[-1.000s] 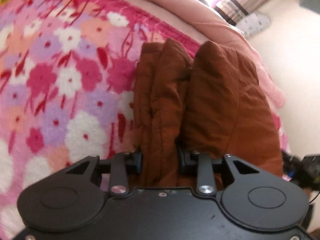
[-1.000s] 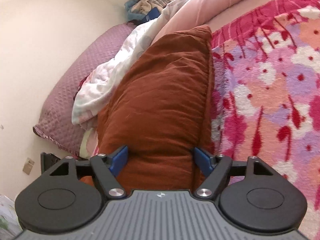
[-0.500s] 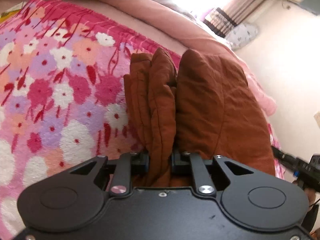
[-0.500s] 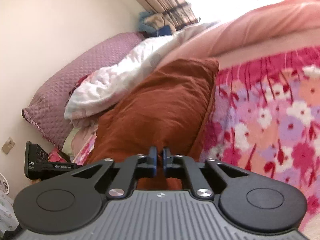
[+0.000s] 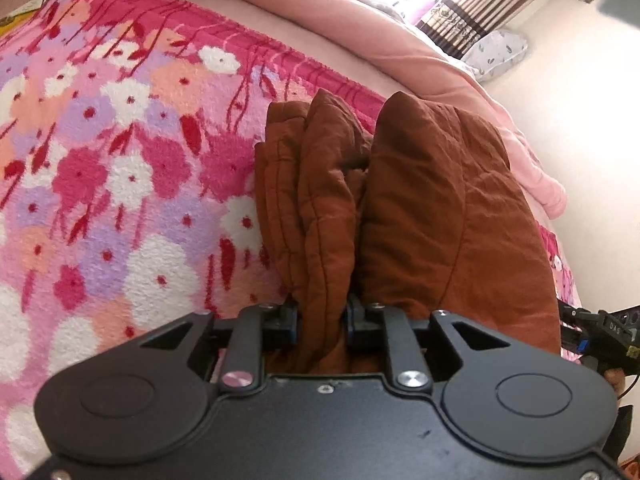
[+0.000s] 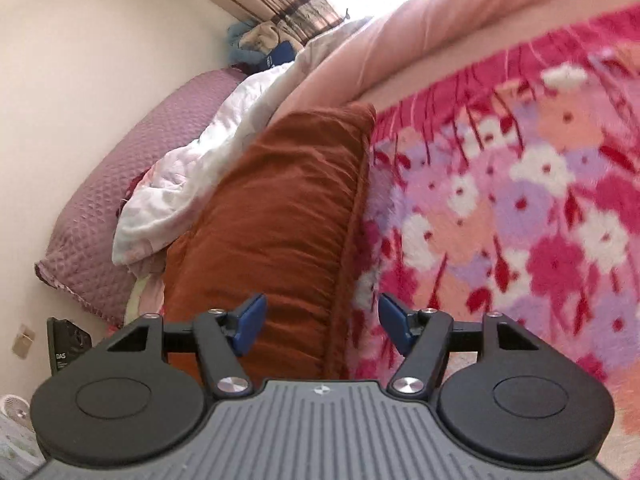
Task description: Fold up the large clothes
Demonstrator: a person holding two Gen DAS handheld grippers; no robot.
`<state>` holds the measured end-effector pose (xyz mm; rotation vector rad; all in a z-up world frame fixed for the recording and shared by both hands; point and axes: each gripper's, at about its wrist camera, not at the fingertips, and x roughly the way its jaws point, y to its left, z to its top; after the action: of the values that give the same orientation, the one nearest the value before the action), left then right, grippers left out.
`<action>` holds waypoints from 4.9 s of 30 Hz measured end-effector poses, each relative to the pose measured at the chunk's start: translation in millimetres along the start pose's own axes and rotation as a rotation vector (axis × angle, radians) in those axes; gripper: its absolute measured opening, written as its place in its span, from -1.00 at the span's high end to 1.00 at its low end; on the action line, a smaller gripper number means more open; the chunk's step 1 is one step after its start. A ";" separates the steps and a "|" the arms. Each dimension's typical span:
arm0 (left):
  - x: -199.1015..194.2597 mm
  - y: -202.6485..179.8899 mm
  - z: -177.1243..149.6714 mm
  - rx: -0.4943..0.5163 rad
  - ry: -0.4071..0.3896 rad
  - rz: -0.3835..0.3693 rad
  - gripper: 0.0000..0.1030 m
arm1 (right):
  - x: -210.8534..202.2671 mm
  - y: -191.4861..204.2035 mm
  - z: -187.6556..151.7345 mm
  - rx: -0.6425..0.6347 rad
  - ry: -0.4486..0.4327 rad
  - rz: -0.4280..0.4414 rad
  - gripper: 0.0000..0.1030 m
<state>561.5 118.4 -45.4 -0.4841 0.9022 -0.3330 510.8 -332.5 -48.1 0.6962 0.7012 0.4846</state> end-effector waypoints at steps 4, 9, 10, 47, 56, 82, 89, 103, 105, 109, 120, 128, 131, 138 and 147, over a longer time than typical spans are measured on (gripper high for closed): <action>4.5 7.2 0.3 -0.017 0.011 -0.010 0.60 | 17.0 1.1 -4.5 0.017 0.030 0.063 -0.52; 5.6 8.4 -1.0 -0.012 0.011 0.005 0.58 | 37.1 -7.4 -7.4 0.074 0.039 0.115 -0.52; 4.8 7.4 -1.0 -0.005 0.009 0.014 0.58 | 38.6 -5.6 -8.4 0.073 0.039 0.146 -0.33; 0.1 -133.2 -103.1 0.159 0.007 -0.033 0.70 | -117.7 1.2 -25.4 -0.066 -0.121 0.120 0.41; 13.5 -110.3 -119.9 0.095 -0.006 -0.032 0.48 | -101.5 -89.2 -44.9 0.146 -0.049 0.187 0.11; 11.1 -168.9 -191.4 0.431 -0.182 0.215 0.48 | -119.3 29.6 -95.5 -0.256 -0.002 -0.220 1.00; 22.2 -155.8 -179.3 0.375 -0.159 0.156 0.42 | -108.6 33.0 -106.0 -0.287 -0.009 -0.275 1.00; -9.0 -193.2 -113.4 0.354 -0.255 0.251 -0.12 | -117.9 81.5 -63.5 -0.427 -0.172 -0.375 0.40; 9.8 -190.5 -91.4 0.331 -0.208 0.261 -0.12 | -103.4 76.1 -48.4 -0.410 -0.191 -0.416 0.40; 59.2 -177.1 -77.6 0.326 -0.061 0.311 -0.03 | -69.6 49.5 -23.7 -0.298 -0.123 -0.442 0.40; 58.5 -157.6 -89.7 0.297 -0.097 0.293 -0.15 | -44.1 29.2 -34.0 -0.256 -0.094 -0.480 0.41; -37.0 -168.2 -133.2 0.319 -0.290 0.274 -0.14 | -122.9 69.7 -65.1 -0.300 -0.222 -0.367 0.24; -58.1 -173.7 -161.1 0.327 -0.336 0.260 -0.27 | -143.8 85.1 -87.8 -0.325 -0.267 -0.362 -0.37; -40.5 -172.8 -213.1 0.382 -0.324 0.366 -0.31 | -152.9 91.0 -145.7 -0.324 -0.267 -0.429 0.00; -10.4 -142.8 -215.0 0.312 -0.272 0.307 -0.43 | -116.0 57.8 -163.6 -0.340 -0.151 -0.492 0.77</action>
<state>370.5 -52.9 -75.2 -0.0948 0.6323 -0.1188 305.1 -297.4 -49.9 0.2219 0.6021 0.0903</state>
